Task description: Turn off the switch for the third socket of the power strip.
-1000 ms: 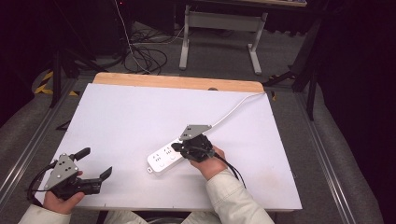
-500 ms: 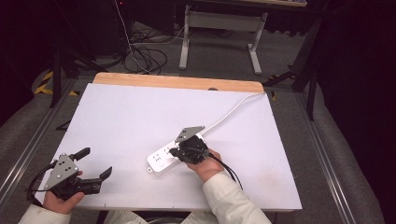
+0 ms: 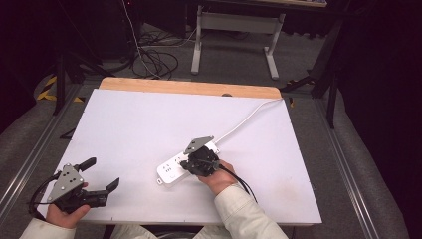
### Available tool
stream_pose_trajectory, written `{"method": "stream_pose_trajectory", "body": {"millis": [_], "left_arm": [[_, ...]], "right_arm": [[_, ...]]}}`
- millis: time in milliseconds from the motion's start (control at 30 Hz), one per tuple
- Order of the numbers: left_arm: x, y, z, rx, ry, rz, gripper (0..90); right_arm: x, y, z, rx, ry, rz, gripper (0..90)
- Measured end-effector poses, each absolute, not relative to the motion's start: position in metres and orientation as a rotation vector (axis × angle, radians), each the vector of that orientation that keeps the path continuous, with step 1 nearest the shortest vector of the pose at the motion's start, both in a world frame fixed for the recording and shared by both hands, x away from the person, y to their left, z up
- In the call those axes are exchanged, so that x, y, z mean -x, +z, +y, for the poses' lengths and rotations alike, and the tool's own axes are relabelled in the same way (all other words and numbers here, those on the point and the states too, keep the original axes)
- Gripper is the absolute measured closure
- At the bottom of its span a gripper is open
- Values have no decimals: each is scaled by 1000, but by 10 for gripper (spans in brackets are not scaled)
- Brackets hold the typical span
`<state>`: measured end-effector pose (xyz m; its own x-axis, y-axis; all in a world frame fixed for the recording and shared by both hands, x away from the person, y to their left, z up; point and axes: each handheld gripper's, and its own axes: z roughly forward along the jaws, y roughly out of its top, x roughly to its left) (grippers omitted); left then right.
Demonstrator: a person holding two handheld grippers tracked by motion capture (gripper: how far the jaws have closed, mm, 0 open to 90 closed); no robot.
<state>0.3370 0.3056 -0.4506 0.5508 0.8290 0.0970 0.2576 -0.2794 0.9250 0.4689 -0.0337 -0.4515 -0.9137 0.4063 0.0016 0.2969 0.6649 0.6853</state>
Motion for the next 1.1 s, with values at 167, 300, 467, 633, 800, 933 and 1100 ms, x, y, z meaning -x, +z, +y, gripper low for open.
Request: {"method": "stream_pose_trajectory", "body": {"millis": [167, 300, 467, 633, 800, 933, 1100], "left_arm": [[-337, -451, 305, -1808, 731, 900, 61], [-337, -451, 305, -1809, 731, 901, 61], [-337, -451, 305, -1813, 735, 898, 61], [-337, -451, 305, -1816, 732, 899, 61], [-337, -451, 305, -1816, 733, 899, 61], [-337, -451, 304, -1811, 727, 901, 61], [-337, -451, 304, -1813, 728, 902, 61]], "right_arm": [[-468, -452, -33, -577, 1071, 2715, 900], [-468, -453, -33, -580, 1062, 2714, 900], [-467, -454, -32, -585, 1049, 2706, 900], [-467, -454, -32, -585, 1043, 2703, 900], [-465, -455, -32, -579, 1039, 2698, 900], [-464, -454, -31, -570, 1030, 2693, 900], [-465, -454, -31, -585, 1023, 2701, 900]]}}
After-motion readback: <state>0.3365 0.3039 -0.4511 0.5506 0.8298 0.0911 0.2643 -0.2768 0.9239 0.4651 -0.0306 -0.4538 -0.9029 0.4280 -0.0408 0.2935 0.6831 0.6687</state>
